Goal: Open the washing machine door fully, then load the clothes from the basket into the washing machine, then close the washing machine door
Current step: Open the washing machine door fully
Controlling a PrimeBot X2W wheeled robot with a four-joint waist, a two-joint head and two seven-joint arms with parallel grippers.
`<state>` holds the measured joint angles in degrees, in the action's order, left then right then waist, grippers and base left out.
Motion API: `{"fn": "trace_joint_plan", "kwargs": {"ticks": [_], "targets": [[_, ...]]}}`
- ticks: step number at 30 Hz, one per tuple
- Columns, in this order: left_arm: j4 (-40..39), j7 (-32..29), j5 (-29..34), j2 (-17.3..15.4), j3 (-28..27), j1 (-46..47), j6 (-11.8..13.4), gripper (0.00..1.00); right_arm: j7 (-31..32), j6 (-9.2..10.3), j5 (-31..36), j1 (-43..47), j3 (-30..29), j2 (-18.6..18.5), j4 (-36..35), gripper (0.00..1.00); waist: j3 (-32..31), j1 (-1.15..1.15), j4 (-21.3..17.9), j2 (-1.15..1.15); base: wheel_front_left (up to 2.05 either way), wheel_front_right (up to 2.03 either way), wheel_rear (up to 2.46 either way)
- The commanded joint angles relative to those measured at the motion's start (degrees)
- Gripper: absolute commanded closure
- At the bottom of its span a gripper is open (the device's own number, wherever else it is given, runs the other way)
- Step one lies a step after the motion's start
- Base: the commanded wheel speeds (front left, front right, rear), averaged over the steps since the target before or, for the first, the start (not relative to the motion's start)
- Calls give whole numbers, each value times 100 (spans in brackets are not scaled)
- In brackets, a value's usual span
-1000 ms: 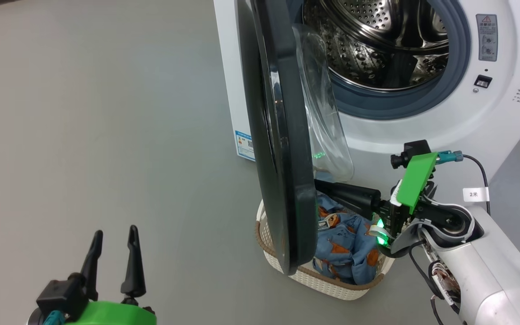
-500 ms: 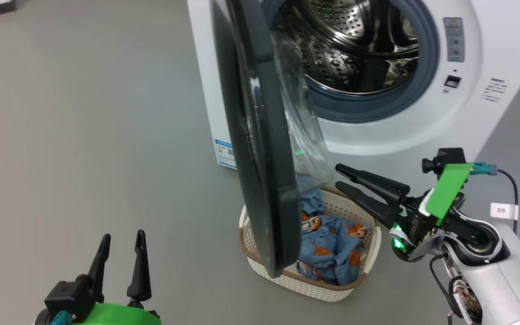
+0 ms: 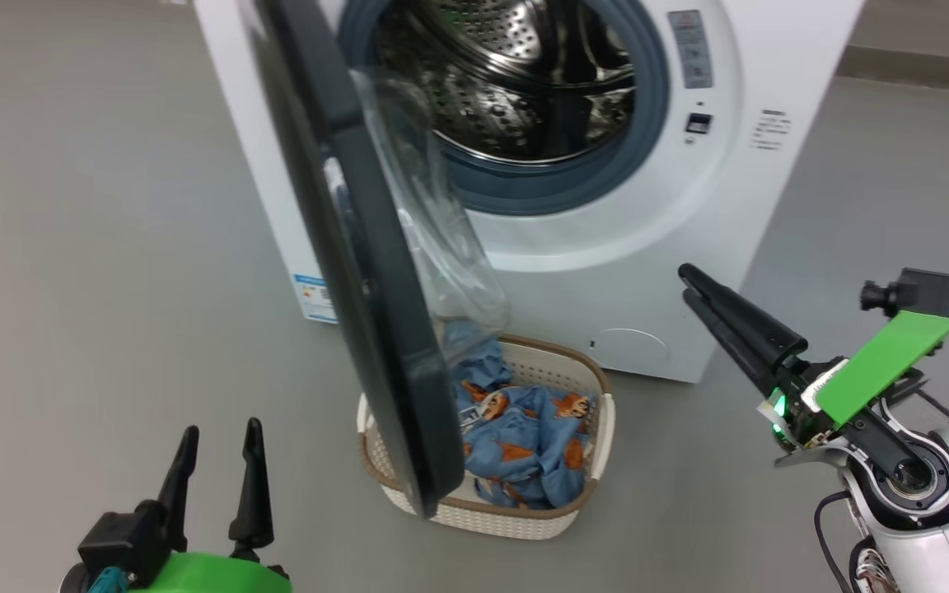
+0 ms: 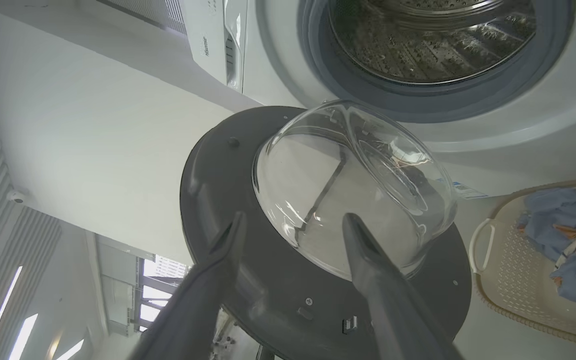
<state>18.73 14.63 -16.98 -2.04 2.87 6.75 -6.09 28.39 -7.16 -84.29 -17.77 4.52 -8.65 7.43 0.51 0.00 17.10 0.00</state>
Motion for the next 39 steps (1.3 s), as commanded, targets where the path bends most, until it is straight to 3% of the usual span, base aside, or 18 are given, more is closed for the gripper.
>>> {"fn": "trace_joint_plan", "kwargs": {"ticks": [1,14,22,33,39], "targets": [[-140,37,36,-84,-180,208,-38,0,-131,-33,125,-20,82,-67,-242,0,63,0,-289,0,0,0,0],[-147,37,90,-84,-279,200,-51,0,-2341,-33,1613,504,889,-844,-808,0,35,0,-856,0,0,0,0],[-181,37,181,-85,-351,115,-72,0,-3934,-33,2799,782,1352,-1420,-363,0,-46,0,-1104,0,0,0,0],[-359,37,249,-100,-537,-50,-90,0,-4334,-33,4087,910,1169,-1305,516,0,-79,0,-1478,0,0,0,0],[-432,37,254,-96,-548,-69,-96,0,-4338,-33,4899,995,818,-1032,698,0,-50,0,-1565,0,0,0,0]]}}
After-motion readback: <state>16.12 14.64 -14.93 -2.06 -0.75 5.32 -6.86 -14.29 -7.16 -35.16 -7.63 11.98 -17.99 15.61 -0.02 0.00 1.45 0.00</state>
